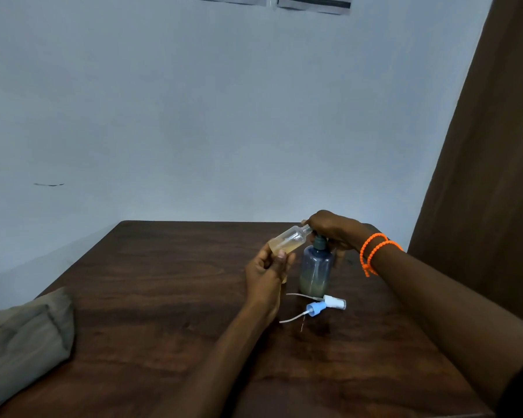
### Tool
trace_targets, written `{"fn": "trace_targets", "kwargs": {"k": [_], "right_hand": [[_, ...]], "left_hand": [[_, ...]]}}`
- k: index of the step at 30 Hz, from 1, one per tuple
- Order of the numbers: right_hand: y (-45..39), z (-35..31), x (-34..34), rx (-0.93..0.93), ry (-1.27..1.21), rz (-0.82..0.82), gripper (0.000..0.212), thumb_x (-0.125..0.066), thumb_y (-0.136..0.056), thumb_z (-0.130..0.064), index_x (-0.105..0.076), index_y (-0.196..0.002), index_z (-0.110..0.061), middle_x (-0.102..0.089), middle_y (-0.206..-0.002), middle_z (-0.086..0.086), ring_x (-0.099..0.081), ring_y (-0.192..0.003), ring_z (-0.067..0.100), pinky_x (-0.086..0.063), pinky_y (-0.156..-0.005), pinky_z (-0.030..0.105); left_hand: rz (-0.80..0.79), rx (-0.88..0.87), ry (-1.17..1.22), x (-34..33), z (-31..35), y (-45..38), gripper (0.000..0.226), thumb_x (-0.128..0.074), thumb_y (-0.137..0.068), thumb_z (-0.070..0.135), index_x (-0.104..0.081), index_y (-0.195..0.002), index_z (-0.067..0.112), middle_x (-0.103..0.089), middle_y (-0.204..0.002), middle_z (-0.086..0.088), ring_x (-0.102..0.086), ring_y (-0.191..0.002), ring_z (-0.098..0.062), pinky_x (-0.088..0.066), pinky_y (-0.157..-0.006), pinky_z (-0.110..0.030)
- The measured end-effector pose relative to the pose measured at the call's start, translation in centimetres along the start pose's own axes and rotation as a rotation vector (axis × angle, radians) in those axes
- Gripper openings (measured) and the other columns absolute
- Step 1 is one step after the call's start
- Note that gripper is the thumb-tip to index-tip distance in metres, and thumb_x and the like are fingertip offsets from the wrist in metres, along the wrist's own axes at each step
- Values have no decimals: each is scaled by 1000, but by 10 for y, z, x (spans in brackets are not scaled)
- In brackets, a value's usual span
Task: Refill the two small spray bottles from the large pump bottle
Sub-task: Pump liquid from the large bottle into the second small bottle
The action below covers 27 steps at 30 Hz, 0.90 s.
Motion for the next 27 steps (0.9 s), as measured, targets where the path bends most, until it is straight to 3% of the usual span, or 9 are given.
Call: {"fn": "trace_targets", "kwargs": {"k": [4,7,9,12,14,17,27], "right_hand": [[1,-4,4,-9,33,-15,26,-45,-88,-17,-62,-100,-2,-50,-86,18,-50,-74,34,-47,-58,39],[-4,-1,0,-6,-53,18,21,-41,-92,-10,-62,-88,-9,-49,-80,14,-46,-71,28,-41,-58,34],[-5,3,-3,-10,-100,30,22,-40,-85,-9,-63,-85,-7,-49,-76,13,-44,-70,27,-42,-66,41],[2,1,0,-38,-39,3,25,-44,-80,-16,-64,-91,-7,-51,-86,17,-49,-75,35,-43,-64,49],[2,-3,5,-30,0,-1,21,-46,-89,-15,-63,-96,-6,-50,-89,17,-49,-71,33,-47,-59,41],[-3,-1,3,-16,-41,20,19,-41,-94,-11,-60,-95,-7,-46,-79,10,-42,-63,23,-39,-52,29],[2,-3,2,-28,-44,7,12,-48,-91,-15,-54,-82,-11,-44,-76,9,-40,-66,26,-38,-57,35]], "left_hand": [[-6,5,9,-2,0,1,30,-54,-98,-4,-61,-127,-4,-78,-105,-6,-73,-98,-14,-59,-87,-25],[-11,-1,3,-1,0,-2,29,-55,-98,-3,-63,-125,-1,-77,-107,-6,-73,-101,-15,-59,-87,-24],[-7,-3,-7,0,0,-2,28,-55,-98,-3,-64,-124,0,-77,-109,-7,-73,-102,-16,-59,-89,-25],[6,2,7,0,-1,-1,29,-54,-98,-5,-62,-126,-3,-77,-107,-8,-73,-99,-15,-59,-89,-26],[8,5,12,-1,-2,-1,30,-53,-98,-5,-61,-127,-4,-77,-105,-7,-74,-97,-14,-59,-88,-25],[1,-3,9,0,-1,-2,29,-53,-98,-5,-62,-125,-2,-78,-103,-6,-74,-97,-13,-59,-86,-24],[13,11,12,3,-1,-2,30,-53,-98,-5,-60,-128,-6,-78,-104,-6,-74,-97,-14,-58,-92,-28]]}}
Point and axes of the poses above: each hand's wrist, its own y-axis away from the middle knuckle, its own x-axis out of the back of the hand, z = x × y, the point moved 6 cm from there along -y, towards the middle knuckle
